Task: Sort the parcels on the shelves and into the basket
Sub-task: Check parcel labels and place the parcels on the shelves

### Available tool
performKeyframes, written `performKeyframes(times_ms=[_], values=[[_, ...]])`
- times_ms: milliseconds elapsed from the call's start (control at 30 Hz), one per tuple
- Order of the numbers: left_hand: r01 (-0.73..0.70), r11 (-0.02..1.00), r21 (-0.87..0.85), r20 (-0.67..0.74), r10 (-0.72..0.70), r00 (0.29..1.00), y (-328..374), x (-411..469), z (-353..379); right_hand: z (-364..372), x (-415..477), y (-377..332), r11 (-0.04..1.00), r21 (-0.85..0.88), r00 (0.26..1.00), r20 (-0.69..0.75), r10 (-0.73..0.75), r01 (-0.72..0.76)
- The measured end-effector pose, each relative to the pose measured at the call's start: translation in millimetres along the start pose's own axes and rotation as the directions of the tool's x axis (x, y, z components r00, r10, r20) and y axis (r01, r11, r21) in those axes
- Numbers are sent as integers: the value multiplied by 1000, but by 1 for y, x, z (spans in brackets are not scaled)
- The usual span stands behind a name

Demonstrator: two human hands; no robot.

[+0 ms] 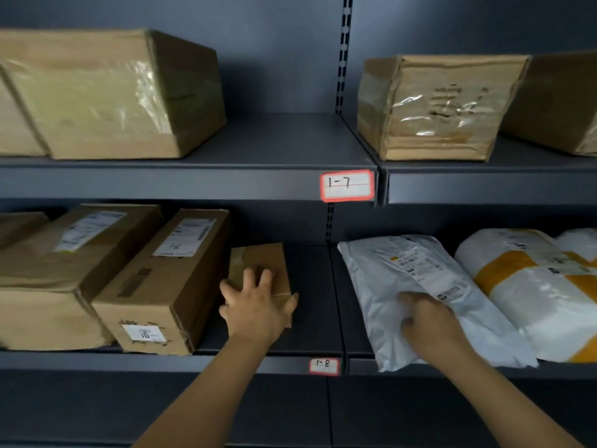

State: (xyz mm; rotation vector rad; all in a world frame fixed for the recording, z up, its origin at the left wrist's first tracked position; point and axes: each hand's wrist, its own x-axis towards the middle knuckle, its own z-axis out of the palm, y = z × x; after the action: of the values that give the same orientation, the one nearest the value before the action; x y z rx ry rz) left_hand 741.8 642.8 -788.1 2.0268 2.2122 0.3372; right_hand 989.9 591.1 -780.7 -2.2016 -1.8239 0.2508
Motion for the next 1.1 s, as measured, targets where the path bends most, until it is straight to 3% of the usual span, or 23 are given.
performKeyframes(times_ms=[100,200,233,300,367,400,433,567,633,700,767,867,1000,1033,1100], values=[[8,992,-126,-6,-9,1000,-1,0,-2,12,-2,-31,985,130,993,-39,-112,116],[43,868,-494,-14,-57,998,-10,-3,-5,17,-5,-44,969,154,981,-5,-196,194],[80,763,-641,10,-96,995,-12,-3,-8,16,-6,-45,967,157,978,17,-208,202],[207,449,-869,153,-153,976,-13,-8,-13,9,-5,-46,967,149,974,58,-218,207],[368,128,-921,350,-146,925,-10,-15,-16,1,-4,-46,965,173,972,101,-214,195],[416,54,-908,406,-136,904,-8,-20,-16,-1,-4,-46,960,208,967,128,-219,189],[432,42,-901,422,-150,894,-5,-24,-14,-2,-5,-48,950,246,959,157,-236,193],[300,304,-904,205,-307,929,0,-30,-6,5,-12,-60,888,374,893,250,-375,268],[167,393,-904,65,-260,963,5,-30,-11,12,-15,-66,869,411,864,289,-411,276],[63,567,-822,-34,-158,987,10,-29,-15,21,-17,-70,862,424,850,308,-426,279],[33,755,-655,-6,-49,999,14,-30,-16,30,-19,-72,842,458,847,292,-444,284],[56,895,-442,110,-8,994,17,-39,-15,38,-18,-72,816,513,850,274,-449,266],[58,903,-426,46,-42,998,16,-40,-11,43,-18,-62,786,559,827,287,-483,265],[92,855,-511,62,-70,996,14,-39,-11,44,-19,-60,778,565,824,279,-493,274],[197,590,-783,148,-131,980,9,-41,-13,42,-19,-56,767,571,846,219,-486,293]])
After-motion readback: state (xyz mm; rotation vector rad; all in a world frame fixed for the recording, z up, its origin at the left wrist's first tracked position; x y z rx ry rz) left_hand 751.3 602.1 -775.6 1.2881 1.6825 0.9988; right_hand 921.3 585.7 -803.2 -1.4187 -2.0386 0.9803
